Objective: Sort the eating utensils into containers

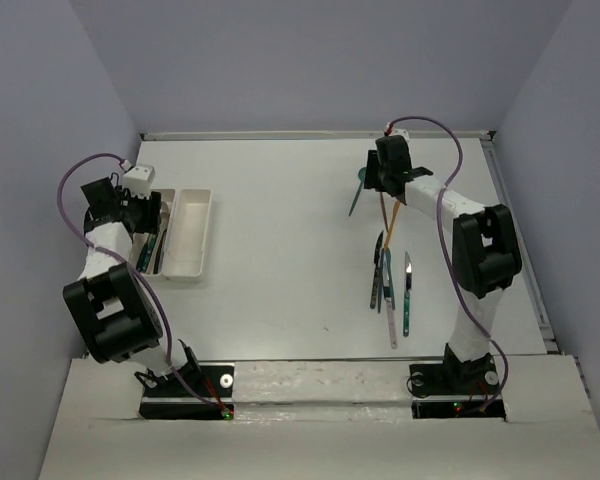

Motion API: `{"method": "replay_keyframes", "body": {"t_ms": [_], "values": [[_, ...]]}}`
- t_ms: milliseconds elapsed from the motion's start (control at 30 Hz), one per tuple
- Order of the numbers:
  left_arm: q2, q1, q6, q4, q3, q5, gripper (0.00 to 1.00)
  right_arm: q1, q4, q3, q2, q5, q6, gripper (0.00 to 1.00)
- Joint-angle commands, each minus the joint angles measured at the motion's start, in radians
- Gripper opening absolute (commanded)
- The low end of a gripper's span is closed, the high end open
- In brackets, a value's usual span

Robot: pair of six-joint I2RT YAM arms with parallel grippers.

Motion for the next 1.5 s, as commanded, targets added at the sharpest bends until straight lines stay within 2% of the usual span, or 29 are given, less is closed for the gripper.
{"method": "replay_keyframes", "body": {"t_ms": [0,100,267,400,500,667,767,867,900,1033,1167,1200,1233,1333,1467], "values": [[-0.094,0.000,-0.006,0.026,-0.015,0.038,0.66,-0.045,-0.154,0.154,0.128,-0.010,-0.087,0.61],[-0.111,0.000,-0.006,0.027,-0.023,0.038,0.66,-0.055,-0.214,0.225,0.179,-0.034,-0.096,0.59],[-0.123,-0.001,-0.009,0.027,-0.029,0.035,0.66,-0.077,-0.225,0.216,0.220,-0.033,-0.089,0.59],[-0.149,-0.001,-0.017,0.027,-0.035,0.056,0.67,-0.088,-0.228,0.187,0.236,-0.098,-0.089,0.49],[-0.169,-0.006,-0.028,0.027,-0.035,0.066,0.67,-0.088,-0.221,0.175,0.245,-0.176,-0.104,0.47],[-0.207,-0.012,-0.034,0.013,-0.033,0.075,0.67,-0.088,-0.224,0.149,0.247,-0.148,-0.089,0.40],[-0.233,-0.014,-0.034,0.012,-0.035,0.080,0.69,-0.088,-0.230,0.121,0.228,-0.140,-0.072,0.33],[-0.249,-0.020,-0.040,0.007,-0.032,0.080,0.69,-0.088,-0.230,0.116,0.231,-0.139,-0.069,0.14],[-0.252,-0.023,-0.041,0.003,-0.030,0.081,0.69,-0.088,-0.234,0.127,0.234,-0.146,-0.075,0.00],[-0.273,-0.032,-0.043,-0.019,-0.027,0.095,0.69,-0.088,-0.215,0.129,0.210,-0.131,-0.095,0.00],[-0.301,-0.043,-0.043,-0.054,-0.019,0.132,0.69,-0.088,-0.046,0.052,0.042,-0.096,-0.158,0.00],[-0.304,-0.047,-0.044,-0.063,-0.015,0.132,0.69,-0.074,-0.046,0.028,0.041,-0.096,-0.158,0.00],[-0.310,-0.061,-0.049,-0.071,-0.012,0.142,0.69,-0.065,0.036,0.005,-0.035,-0.079,-0.188,0.00],[-0.333,-0.121,-0.069,-0.089,0.002,0.118,0.69,0.018,0.225,-0.089,-0.180,-0.010,-0.267,0.00],[-0.387,-0.240,-0.094,-0.099,0.005,0.061,0.69,0.203,0.466,-0.224,-0.301,0.036,-0.368,0.00]]}}
